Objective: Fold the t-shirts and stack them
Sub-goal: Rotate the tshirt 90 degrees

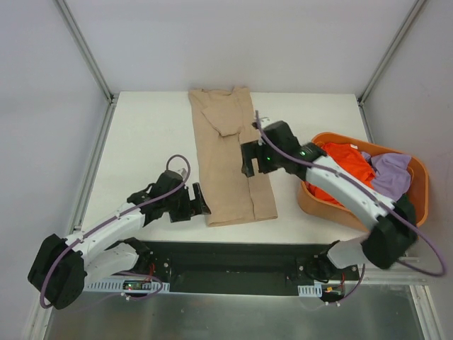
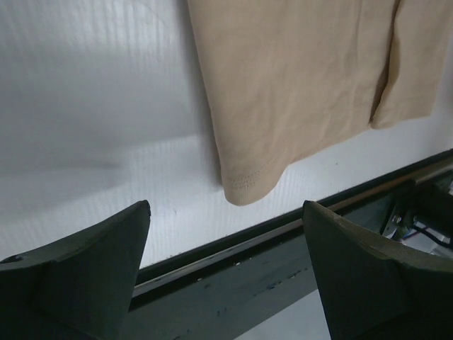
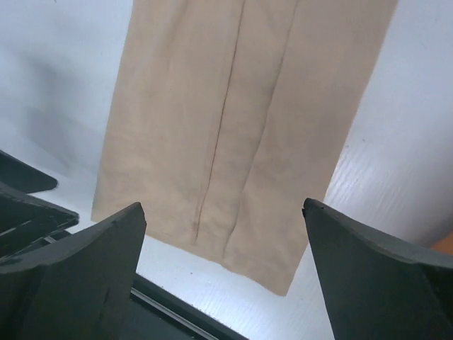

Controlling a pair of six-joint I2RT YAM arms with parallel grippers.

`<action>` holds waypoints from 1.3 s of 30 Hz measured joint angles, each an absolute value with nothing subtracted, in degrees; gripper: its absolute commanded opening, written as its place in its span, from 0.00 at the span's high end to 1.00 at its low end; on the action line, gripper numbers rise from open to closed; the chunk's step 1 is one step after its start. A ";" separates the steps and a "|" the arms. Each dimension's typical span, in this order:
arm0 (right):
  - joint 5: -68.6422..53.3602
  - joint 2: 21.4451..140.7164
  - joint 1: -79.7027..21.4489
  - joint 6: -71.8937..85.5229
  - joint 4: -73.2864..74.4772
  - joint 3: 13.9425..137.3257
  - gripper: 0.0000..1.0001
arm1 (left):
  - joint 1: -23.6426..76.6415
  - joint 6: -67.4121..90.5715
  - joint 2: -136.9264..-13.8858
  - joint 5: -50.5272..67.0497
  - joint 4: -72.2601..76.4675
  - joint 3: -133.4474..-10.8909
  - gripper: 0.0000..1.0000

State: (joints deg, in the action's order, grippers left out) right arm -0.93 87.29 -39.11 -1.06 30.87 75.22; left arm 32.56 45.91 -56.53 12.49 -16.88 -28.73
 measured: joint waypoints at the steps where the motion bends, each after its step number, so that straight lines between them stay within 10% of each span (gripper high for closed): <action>1: -0.86 82.78 -39.11 -0.03 29.58 71.29 0.04 | 33.82 46.44 -56.97 12.69 -16.25 -28.10 0.20; 13: -1.08 67.75 -37.76 9.26 20.38 46.78 0.04 | 43.70 55.51 -67.94 7.79 -10.52 -27.66 0.55; 19: -2.00 67.33 -38.65 10.20 18.92 45.47 0.04 | 44.66 57.21 -72.07 5.26 -9.56 -29.26 1.00; 39: 3.07 72.73 -58.83 9.06 24.40 45.01 0.06 | 45.06 56.77 -56.93 -11.55 -29.82 -29.39 1.00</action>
State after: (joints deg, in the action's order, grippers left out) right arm 3.07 72.73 -58.83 9.06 24.40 45.01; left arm 45.06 56.77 -56.93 -11.55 -29.82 -29.39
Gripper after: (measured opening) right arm 0.984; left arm 0.017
